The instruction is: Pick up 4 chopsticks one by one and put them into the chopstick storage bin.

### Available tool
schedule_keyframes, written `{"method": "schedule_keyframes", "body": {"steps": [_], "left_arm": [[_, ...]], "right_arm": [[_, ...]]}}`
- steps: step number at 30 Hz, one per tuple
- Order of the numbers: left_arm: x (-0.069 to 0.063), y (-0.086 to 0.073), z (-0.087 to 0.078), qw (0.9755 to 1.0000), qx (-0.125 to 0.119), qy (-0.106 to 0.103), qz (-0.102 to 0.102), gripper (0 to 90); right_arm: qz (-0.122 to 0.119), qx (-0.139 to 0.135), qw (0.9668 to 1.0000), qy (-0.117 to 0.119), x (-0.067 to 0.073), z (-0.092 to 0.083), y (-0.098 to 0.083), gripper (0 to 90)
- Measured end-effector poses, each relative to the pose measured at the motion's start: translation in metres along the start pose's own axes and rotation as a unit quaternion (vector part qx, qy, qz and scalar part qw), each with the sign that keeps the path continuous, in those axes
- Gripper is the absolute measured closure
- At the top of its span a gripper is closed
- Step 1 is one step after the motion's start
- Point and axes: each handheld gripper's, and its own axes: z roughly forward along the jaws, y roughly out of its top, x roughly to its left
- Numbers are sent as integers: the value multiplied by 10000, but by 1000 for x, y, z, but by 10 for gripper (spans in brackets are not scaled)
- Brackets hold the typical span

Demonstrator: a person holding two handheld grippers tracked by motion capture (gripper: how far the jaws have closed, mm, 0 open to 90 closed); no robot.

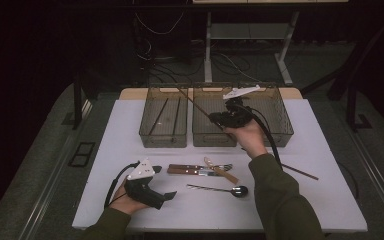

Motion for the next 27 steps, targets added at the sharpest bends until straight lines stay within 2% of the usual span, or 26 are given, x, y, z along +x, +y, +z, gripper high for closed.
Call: {"method": "schedule_keyframes", "body": {"steps": [12, 20, 27], "left_arm": [[-1, 1, 1, 10000, -51, -49, 24, 0], [-1, 2, -1, 9999, -97, -135, 22, 0], [-2, 3, 0, 9997, -141, -211, 2, 0]], "right_arm": [[48, -67, 9999, -59, 16, 39, 27, 851], [-24, -72, 10000, -60, 29, 64, 47, 851], [54, -86, 9999, -36, 37, 91, 58, 850]]}}
